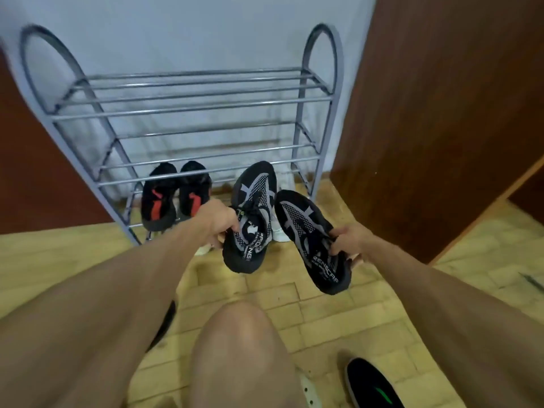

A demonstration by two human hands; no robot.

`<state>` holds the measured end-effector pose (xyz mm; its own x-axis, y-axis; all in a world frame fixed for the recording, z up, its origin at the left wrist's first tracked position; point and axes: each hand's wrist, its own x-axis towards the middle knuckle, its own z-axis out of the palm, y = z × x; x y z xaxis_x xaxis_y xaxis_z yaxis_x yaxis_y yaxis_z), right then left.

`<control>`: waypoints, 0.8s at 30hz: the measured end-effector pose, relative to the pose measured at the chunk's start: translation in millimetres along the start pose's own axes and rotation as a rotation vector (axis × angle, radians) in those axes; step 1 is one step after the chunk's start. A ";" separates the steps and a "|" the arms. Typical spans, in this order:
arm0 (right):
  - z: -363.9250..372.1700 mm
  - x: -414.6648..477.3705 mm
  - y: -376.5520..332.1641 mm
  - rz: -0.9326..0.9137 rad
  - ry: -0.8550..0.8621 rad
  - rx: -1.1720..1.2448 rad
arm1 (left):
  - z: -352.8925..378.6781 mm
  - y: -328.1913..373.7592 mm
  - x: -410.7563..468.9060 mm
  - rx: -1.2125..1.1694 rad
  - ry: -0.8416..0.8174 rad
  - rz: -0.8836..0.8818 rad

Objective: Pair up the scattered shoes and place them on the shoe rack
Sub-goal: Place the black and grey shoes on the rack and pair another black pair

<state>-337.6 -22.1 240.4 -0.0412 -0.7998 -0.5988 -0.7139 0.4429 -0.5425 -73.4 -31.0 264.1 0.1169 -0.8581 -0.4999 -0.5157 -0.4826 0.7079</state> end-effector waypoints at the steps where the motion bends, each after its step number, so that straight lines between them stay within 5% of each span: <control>1: -2.2 -6.4 -12.6 -0.015 0.014 0.034 | -11.8 0.6 -5.7 -0.015 0.028 0.001; 13: 20.3 -14.9 -167.1 -0.160 0.016 0.243 | -135.5 -11.9 -28.2 -0.240 0.226 -0.002; 24: 90.6 70.0 -289.1 -0.304 0.008 0.282 | -222.6 -47.6 63.4 -0.325 0.441 0.019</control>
<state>-70.8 -169.4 301.9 0.1353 -0.9141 -0.3823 -0.4747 0.2788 -0.8348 147.5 -101.4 309.8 0.4906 -0.8255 -0.2790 -0.2401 -0.4358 0.8674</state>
